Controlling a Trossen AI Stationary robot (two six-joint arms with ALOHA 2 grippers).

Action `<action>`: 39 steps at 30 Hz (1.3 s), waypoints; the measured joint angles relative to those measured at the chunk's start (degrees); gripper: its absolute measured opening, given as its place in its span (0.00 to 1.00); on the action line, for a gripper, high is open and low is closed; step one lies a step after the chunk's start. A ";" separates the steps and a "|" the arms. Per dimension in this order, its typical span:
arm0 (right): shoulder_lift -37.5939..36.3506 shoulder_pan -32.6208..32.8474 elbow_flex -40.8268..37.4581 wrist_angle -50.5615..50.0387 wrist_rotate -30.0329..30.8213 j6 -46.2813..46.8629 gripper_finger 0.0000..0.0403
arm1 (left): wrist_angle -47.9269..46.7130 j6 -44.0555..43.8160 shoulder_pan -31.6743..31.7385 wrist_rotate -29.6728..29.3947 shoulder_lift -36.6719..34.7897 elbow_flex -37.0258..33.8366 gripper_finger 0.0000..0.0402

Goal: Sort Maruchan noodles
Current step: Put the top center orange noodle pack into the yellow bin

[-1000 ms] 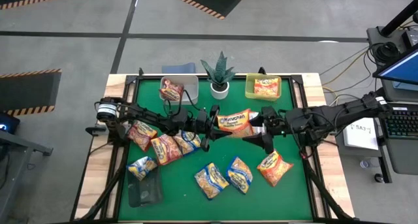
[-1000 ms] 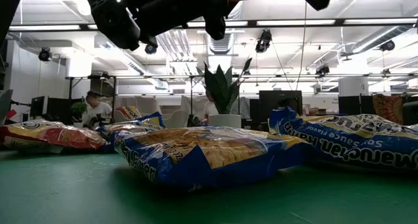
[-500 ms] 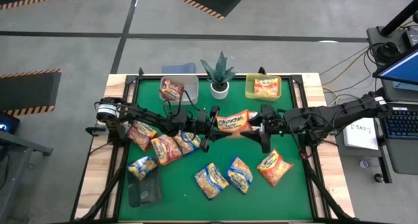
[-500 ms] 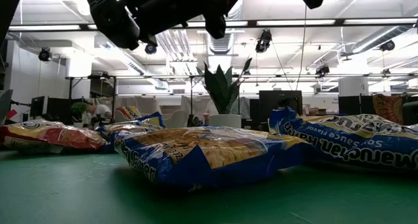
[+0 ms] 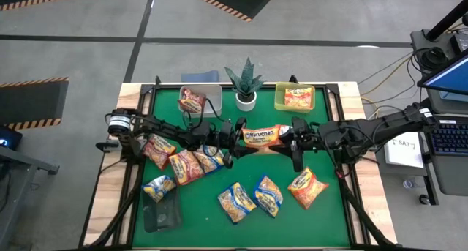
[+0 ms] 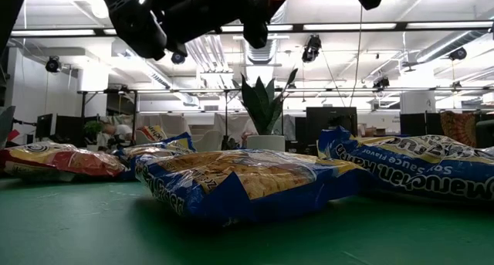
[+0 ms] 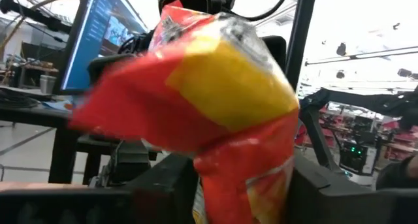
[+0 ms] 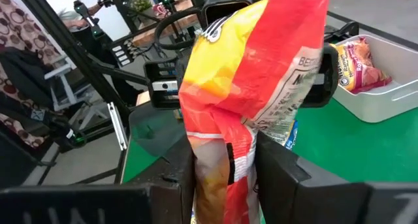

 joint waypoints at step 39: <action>6.80 -29.25 24.52 -45.75 3.18 7.55 0.27 | -52.69 21.05 3.84 -31.62 -31.14 -1.84 0.61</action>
